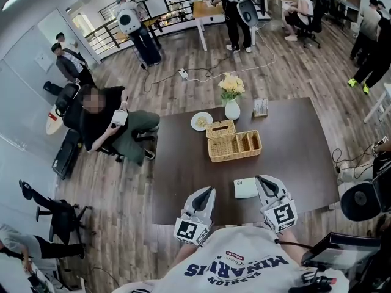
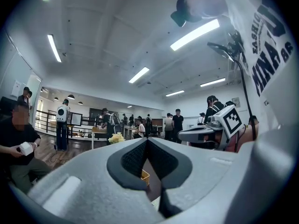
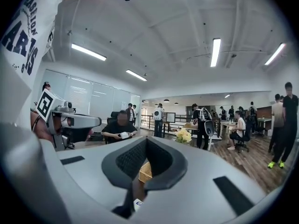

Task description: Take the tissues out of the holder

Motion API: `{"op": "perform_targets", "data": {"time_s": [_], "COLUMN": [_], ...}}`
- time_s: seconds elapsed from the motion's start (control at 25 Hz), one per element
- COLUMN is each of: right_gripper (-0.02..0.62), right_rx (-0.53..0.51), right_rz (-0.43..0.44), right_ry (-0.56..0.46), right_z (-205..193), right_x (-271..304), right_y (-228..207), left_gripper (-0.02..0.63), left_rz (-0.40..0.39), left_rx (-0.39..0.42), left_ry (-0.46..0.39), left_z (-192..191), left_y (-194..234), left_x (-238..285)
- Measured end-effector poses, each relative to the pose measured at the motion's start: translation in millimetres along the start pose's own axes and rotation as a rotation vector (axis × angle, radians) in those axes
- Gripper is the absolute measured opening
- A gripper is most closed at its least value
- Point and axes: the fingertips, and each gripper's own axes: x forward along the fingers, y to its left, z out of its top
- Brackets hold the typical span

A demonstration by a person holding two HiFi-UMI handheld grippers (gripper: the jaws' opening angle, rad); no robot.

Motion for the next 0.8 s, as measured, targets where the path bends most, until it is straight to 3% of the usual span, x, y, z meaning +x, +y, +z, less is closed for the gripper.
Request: {"op": "perform_targets", "data": {"time_s": [0.4,0.8], "right_gripper": [0.005,0.005], "right_rx": [0.015,0.013], "right_rz": [0.017,0.036], "right_ry": [0.018,0.028], "right_z": [-17.6,-6.8], "right_x": [15.7,11.7], "right_y": [-4.5,3.7], "left_gripper": [0.005,0.003], "left_rz": [0.024,0.031], "left_rx": [-0.013,-0.008], "left_ry": [-0.001,0.009], "left_z": [-18.4,-16.4], "left_y": [14.4,12.9], "left_x": [5.7,-1.4]}}
